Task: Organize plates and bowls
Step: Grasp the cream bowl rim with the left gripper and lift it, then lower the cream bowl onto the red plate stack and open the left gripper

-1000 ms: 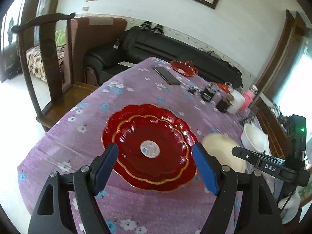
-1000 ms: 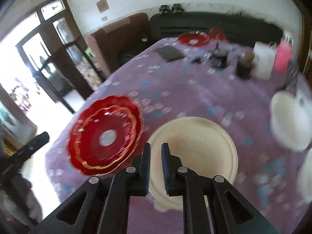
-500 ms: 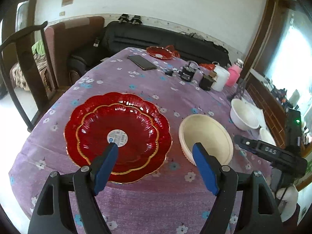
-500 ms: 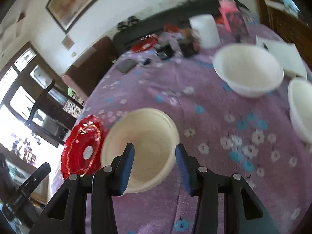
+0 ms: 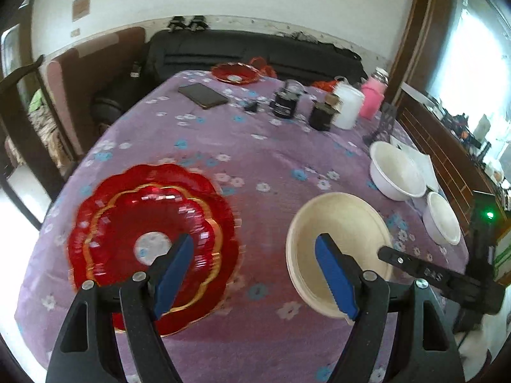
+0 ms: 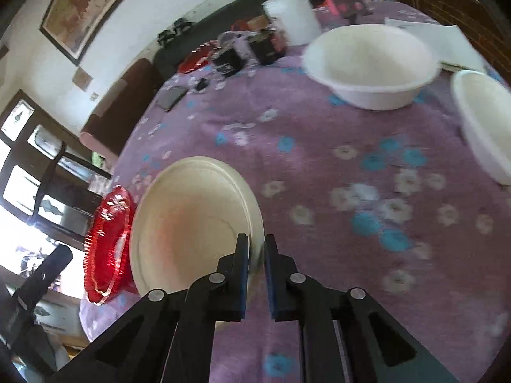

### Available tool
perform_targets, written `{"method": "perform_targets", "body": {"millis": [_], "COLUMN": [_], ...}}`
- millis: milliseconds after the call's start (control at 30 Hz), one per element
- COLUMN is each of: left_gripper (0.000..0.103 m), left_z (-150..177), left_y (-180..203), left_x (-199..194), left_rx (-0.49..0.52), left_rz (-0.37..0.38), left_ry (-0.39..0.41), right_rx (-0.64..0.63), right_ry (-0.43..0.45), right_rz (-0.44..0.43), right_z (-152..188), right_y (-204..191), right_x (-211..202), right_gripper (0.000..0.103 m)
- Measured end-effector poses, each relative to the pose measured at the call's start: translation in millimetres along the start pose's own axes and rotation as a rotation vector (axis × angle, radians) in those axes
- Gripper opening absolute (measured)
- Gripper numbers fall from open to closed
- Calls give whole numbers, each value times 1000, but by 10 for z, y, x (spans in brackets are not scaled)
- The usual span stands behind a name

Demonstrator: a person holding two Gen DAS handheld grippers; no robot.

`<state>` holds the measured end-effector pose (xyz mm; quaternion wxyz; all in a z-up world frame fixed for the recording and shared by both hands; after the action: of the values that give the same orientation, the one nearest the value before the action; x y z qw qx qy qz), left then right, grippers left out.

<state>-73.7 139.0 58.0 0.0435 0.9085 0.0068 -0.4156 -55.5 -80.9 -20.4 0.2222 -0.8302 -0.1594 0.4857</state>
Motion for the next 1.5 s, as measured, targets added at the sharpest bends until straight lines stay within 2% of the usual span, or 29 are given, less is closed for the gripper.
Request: {"method": "perform_targets", "body": {"millis": [133,233,367,467,633,667,700,733,767,800,833,967,1133,1267,1400,1500], "left_gripper": [78,78,78,78,77,69,50,38,27,25,25,19,19,19,19,19], "left_z": [1,49,115,174,284,304,334,367,391,393,400,379,243,41,-194,-270], "left_y": [295,543,711,774,843,877,914,950,981,1005,1028,1005,750,306,-312,-713], "left_x": [268,535,773,901,1038,1049,1061,1078,1075,1053,997,743,230,-108,-377,-382], "left_rx": [31,63,116,145,172,187,206,223,235,242,254,233,176,92,32,5], "left_rz": [23,24,-22,-40,-17,-11,-5,-1,7,9,7,42,55,31,-59,-145], "left_ry": [-60,-118,-150,-171,-212,-210,-214,-227,-228,-219,-205,-169,-97,-32,41,58], "right_rx": [-15,-4,18,8,-28,-31,-30,-30,-31,-28,-22,-36,-131,-211,-271,-338], "right_ry": [-12,8,51,75,82,77,71,68,64,65,75,119,161,152,108,69], "right_rz": [54,59,18,19,41,48,53,58,63,57,63,73,64,8,-102,-135], "right_z": [14,42,60,65,108,120,133,141,152,157,157,162,122,57,39,97], "right_y": [165,236,288,297,243,240,244,252,259,261,274,230,-225,-736,-1315,-1744], "right_x": [-145,-235,-335,-381,-342,-318,-288,-263,-233,-222,-236,-373,-562,-496,-271,-33], "right_gripper": [13,15,37,37,37,37,37,37,30,20,18,15,14,15,16,16]}}
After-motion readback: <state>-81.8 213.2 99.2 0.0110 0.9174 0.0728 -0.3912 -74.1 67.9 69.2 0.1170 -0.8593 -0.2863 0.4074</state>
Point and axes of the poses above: each gripper's, at about its wrist camera, not at the fingertips, and x roughly the way its jaws point, y to its right, z to its underside, the point moved 5 cm from there along x, roughly the way its jaws point, and after that the axes turned 6 degrees about -z, right-handed, at the moved point
